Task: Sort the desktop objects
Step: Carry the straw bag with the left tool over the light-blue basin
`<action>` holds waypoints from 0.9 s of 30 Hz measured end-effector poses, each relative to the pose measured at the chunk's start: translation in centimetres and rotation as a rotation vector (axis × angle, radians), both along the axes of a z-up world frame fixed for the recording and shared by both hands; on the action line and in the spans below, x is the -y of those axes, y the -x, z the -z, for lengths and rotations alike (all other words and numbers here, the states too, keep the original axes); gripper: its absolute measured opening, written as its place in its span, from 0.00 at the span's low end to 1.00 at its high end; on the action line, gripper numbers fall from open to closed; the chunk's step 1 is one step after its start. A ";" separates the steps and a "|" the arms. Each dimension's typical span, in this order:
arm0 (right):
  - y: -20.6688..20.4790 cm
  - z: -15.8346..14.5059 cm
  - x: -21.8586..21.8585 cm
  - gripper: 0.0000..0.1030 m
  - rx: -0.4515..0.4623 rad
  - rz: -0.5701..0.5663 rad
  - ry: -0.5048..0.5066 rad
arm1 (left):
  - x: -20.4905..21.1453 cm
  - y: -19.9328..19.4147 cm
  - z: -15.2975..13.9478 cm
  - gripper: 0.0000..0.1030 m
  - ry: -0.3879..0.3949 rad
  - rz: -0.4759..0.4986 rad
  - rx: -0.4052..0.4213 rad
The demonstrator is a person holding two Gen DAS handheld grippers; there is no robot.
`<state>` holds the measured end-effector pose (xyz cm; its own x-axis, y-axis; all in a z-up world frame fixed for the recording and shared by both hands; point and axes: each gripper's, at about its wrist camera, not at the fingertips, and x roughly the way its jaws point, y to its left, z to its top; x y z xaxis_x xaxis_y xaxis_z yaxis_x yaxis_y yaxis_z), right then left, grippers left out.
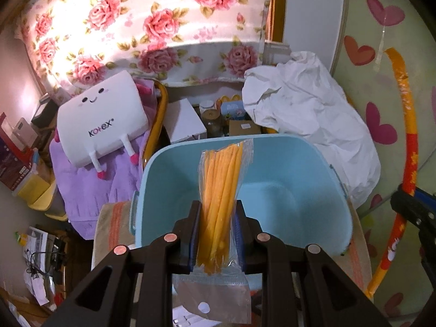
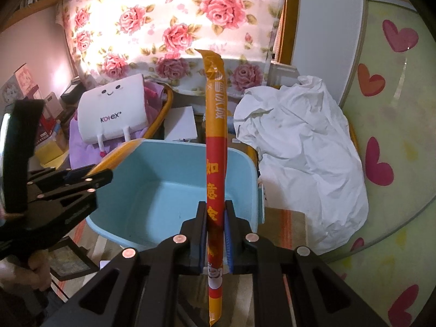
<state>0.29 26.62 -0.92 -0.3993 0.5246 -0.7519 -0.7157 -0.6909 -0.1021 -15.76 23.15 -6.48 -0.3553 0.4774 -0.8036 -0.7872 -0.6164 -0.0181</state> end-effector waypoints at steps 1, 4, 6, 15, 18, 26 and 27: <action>0.3 0.3 -0.3 0.11 0.004 0.000 0.006 | -0.5 0.3 0.5 0.23 0.006 0.000 0.005; 1.0 1.2 -1.2 0.11 0.015 -0.001 0.023 | -1.9 1.4 1.9 0.23 0.034 0.001 0.017; 1.4 1.8 -2.3 0.11 0.022 -0.002 0.038 | -2.7 1.9 2.9 0.23 0.054 0.003 0.028; 3.4 3.9 -5.3 0.11 0.032 -0.003 0.074 | -5.6 4.4 6.6 0.23 0.142 0.008 0.098; 4.2 4.4 -6.2 0.11 0.031 -0.012 0.083 | -6.4 4.9 7.7 0.23 0.173 0.011 0.109; 6.3 6.6 -7.5 0.11 0.048 -0.042 0.126 | -8.1 5.7 10.4 0.23 0.259 0.017 0.144; 6.4 6.9 -7.6 0.11 0.049 -0.043 0.133 | -8.3 5.9 10.8 0.23 0.270 0.019 0.151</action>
